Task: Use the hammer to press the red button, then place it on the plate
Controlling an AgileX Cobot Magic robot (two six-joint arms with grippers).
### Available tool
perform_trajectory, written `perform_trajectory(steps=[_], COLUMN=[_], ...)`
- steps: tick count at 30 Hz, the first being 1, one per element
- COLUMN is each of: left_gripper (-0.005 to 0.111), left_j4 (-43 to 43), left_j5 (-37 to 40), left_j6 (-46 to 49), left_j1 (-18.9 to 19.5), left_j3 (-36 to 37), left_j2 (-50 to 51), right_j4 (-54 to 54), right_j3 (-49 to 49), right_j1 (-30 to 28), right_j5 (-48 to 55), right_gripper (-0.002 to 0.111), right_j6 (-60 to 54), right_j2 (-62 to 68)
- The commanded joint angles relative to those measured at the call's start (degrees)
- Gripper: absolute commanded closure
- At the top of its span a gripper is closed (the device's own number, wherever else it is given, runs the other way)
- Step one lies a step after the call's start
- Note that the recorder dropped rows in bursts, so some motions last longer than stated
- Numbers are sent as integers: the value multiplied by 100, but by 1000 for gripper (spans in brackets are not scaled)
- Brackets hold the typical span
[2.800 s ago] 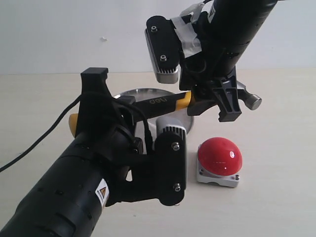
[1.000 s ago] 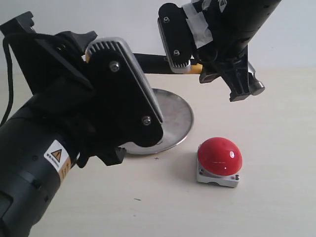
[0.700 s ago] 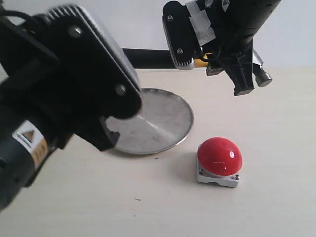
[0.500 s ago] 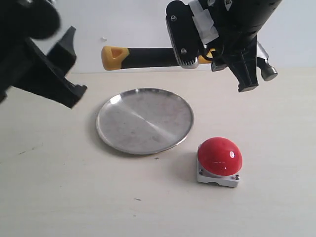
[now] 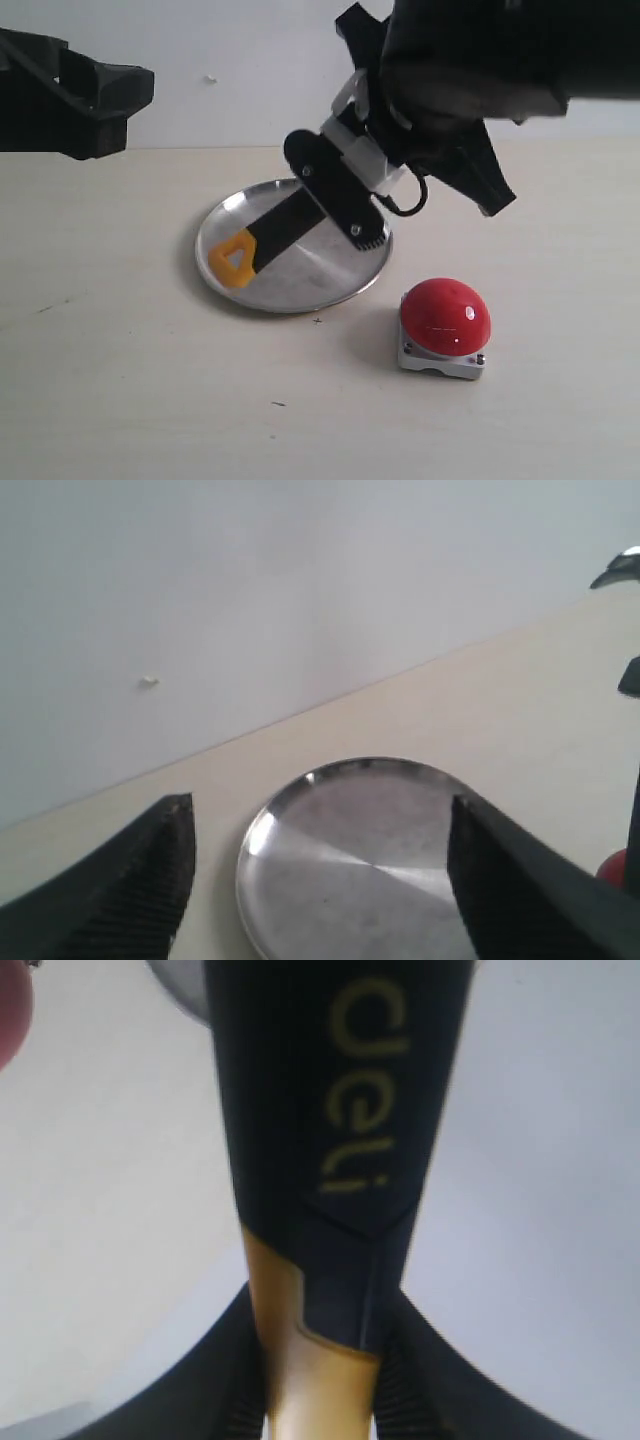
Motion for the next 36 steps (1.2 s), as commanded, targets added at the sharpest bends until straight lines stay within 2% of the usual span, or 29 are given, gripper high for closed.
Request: perform_trajectory(steps=[1,5,11,13,14,17,18,19,20,22,23,25,26,28,29,30,32,36], left_gripper=[40,41,41,41,41,41,41,41,41,41,41,41,41,41,41,41,41,41], left_j4=[-1363,-2192,-2250,-2393,-2547,-3184,-3554,-5173,-5996,-8024,-9515,-11493,-11841,-12490,-12765,-12843,-12890,-12840], left_j5=[-358,-413,-169,286,1003,1734,1761,1833,1870,2093,2478,3312,3583,4627,5359,5735,5858,5858], left_j6=[1054,1550,1551,1551,1551,1874,2260,4037,4683,6781,8543,10532,10848,11454,11620,11646,11824,12091], left_j1=[324,324,564,741,975,1394,1504,1771,1868,2081,2204,2441,2526,2826,3012,3079,3115,2933], left_j3=[-31,-31,-156,-305,-543,-900,-972,-1147,-1219,-1374,-1445,-1572,-1629,-1878,-2090,-2178,-2263,-2224], left_j2=[216,545,1184,1444,1729,2078,2151,2306,2359,2480,2567,2665,2665,2665,2689,2716,2744,2765], right_j4=[-2048,-3100,-3053,-3053,-3019,-3007,-3007,-2964,-2923,-2823,-2726,-2551,-2551,-2583,-2551,-2593,-2672,-2714], right_j3=[435,644,645,645,645,645,645,645,645,645,645,645,645,645,653,698,801,850], right_j1=[281,347,347,347,347,347,347,347,347,347,347,347,347,347,347,347,347,347], right_j5=[-313,-427,-329,-295,-270,-270,-270,-270,-270,-302,-332,-377,-365,-322,-335,-364,-474,-658], right_gripper=[108,108,108,108,108,108,108,108,108,108,108,108,108,108,108,108,108,108], right_j6=[987,1945,2166,2166,2166,2166,2166,2152,2152,2096,1943,1743,1684,1575,1539,1539,1535,1618], right_j2=[-181,-196,-196,-196,-196,-196,-196,-196,-196,-196,-196,-196,-196,-196,-196,-196,-196,-196])
